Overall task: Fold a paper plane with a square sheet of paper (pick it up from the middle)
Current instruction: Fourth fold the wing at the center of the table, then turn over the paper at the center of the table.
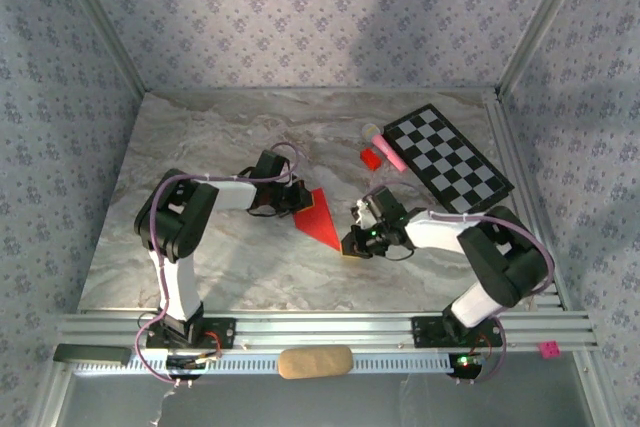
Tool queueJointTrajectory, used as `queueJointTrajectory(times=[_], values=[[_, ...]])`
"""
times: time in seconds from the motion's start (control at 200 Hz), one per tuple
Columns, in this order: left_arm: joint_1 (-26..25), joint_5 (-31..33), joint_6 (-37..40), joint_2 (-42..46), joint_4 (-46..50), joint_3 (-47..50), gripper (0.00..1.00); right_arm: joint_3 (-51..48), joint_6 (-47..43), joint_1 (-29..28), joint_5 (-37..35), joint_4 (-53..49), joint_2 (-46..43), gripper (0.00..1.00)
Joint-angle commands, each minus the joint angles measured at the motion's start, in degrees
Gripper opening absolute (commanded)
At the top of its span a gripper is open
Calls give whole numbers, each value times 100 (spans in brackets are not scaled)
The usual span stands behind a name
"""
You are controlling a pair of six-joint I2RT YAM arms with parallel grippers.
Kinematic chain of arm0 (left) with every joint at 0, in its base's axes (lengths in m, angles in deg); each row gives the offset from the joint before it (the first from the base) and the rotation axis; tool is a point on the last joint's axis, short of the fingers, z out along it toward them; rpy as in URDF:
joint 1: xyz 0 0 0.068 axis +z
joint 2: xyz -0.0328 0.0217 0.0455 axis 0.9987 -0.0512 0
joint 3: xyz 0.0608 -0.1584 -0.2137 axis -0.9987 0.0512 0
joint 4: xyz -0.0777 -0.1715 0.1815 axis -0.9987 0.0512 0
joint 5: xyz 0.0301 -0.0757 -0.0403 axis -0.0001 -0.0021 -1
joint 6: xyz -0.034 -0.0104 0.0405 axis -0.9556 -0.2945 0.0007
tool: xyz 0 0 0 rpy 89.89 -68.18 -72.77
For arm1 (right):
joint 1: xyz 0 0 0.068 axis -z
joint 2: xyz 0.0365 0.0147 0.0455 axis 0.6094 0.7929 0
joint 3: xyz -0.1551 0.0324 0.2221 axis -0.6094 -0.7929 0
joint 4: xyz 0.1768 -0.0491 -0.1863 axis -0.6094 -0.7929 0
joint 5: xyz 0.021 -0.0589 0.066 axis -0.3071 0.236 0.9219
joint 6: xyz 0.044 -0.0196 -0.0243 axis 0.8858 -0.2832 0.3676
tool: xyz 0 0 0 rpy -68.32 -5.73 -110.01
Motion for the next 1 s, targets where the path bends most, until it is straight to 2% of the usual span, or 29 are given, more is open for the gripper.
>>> queueJointTrajectory(times=[0.0, 0.2, 0.24, 0.465, 0.705, 0.994], values=[[71, 366, -30, -198, 287, 207, 8, 39, 365, 28, -304, -209, -328, 15], [69, 303, -204, -107, 180, 292, 7, 57, 921, 0, -440, -68, -458, 28], [75, 287, -234, -102, 148, 303, 7, 61, 1005, -16, -469, -78, -458, 33], [75, 271, -285, -42, 140, 348, 8, 31, 1267, -35, -594, -28, -464, 44], [75, 279, -248, 62, 226, 333, 7, -132, 1551, -61, -724, 157, -532, 50], [76, 297, -240, 106, 234, 317, 7, -136, 1568, -70, -707, 144, -465, 50]])
